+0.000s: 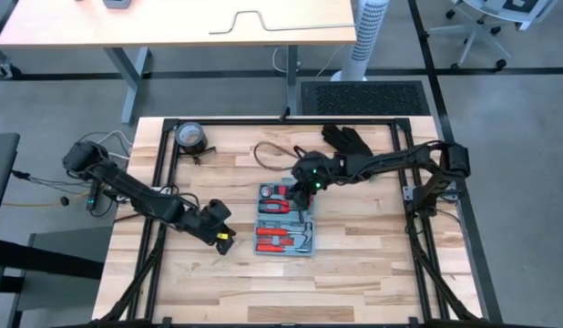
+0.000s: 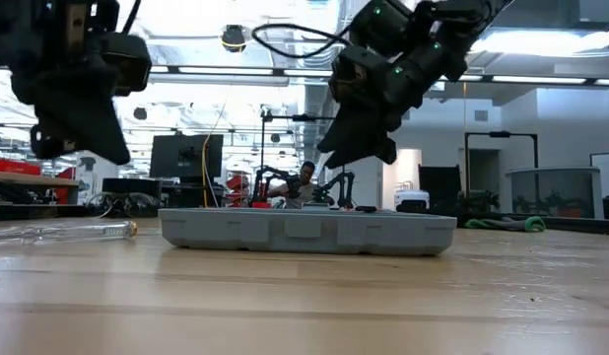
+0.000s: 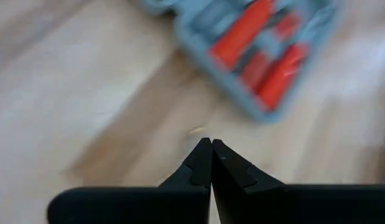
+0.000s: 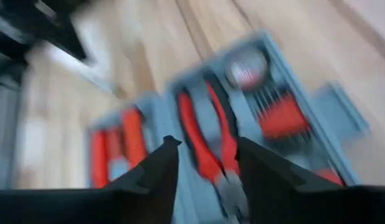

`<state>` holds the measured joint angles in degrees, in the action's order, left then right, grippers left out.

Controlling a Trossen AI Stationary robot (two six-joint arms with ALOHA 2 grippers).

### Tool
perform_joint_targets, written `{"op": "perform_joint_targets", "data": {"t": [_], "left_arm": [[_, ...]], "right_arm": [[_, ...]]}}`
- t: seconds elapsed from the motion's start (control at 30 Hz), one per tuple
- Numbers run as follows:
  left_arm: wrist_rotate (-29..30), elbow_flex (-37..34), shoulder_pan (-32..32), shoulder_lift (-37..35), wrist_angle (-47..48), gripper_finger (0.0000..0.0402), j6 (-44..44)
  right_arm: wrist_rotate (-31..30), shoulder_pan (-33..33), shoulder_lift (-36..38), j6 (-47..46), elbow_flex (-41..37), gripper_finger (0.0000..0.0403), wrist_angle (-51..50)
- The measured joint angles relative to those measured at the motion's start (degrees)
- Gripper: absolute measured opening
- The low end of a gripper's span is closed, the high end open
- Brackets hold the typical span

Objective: Prefit tool cases
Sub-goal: Put the transparent screwdriver into the gray toolbox

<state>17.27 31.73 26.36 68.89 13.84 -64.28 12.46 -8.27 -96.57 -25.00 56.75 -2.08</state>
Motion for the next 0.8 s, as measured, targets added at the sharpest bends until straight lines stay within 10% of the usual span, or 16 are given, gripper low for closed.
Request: {"op": "perform_joint_targets", "data": {"t": [0.23, 0.5, 0.8], "left_arm": [[5.22, 13.17, -0.64, 3.80, 32.79, 0.0000, 0.54], [5.03, 13.92, 0.53, 5.56, 33.26, 0.0013, 4.45], [-1.62, 13.90, 0.47, 12.60, 27.17, 0.0122, 1.91]], "right_arm": [[5.41, -4.61, 1.46, -3.74, 0.11, 0.0191, 12.26], [5.37, -10.05, 1.51, -4.47, 0.17, 0.0174, 10.47], [6.08, -7.37, 1.51, -3.05, 0.15, 0.0169, 8.79]]}}
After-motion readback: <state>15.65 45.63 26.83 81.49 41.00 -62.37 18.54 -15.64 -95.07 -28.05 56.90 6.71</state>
